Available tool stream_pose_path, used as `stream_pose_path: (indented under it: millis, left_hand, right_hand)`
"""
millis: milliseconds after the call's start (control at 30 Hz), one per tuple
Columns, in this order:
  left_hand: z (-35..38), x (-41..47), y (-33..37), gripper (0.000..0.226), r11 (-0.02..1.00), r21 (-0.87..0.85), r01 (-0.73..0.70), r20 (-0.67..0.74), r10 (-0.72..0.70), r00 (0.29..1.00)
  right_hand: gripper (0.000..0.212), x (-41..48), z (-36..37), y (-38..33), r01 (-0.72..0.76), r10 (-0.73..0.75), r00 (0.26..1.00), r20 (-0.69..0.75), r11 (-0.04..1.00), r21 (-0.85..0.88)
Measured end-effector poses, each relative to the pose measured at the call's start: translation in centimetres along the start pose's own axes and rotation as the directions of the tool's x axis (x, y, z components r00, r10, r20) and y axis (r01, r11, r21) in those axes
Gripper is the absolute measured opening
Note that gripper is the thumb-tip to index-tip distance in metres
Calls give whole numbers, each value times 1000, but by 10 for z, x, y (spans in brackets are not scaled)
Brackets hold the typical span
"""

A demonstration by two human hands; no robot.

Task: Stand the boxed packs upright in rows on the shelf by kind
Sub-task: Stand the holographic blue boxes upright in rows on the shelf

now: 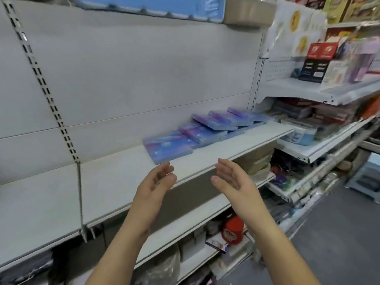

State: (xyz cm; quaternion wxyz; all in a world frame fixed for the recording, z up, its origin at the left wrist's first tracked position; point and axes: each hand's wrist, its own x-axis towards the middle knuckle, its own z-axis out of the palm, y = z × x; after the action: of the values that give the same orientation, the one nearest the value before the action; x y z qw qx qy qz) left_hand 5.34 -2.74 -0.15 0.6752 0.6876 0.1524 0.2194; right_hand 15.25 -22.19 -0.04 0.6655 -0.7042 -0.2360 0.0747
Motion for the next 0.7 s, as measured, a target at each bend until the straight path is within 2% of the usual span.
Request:
stream_pose_path:
  millis: [200,400,500,700]
  left_hand:
    - [45,60,2,33,999,27,39,-51,-38,998]
    - [84,150,-5,34,999,25,47,-58,-46,997]
    - [96,192,-7,30,997,32,76,-67,-74,995]
    - [121,260,-5,60,987,64,144,-87,-139,987]
  right_hand:
    - [46,68,-55,13,1,-1,1000,13,1000,-19]
    - [43,149,-86,33,-11,9,999,-33,998,-65]
    - [42,192,-99,36,-27,28,1000,11,994,-110]
    - [36,273,-128,43,-12,9,1000,-28,994,-108]
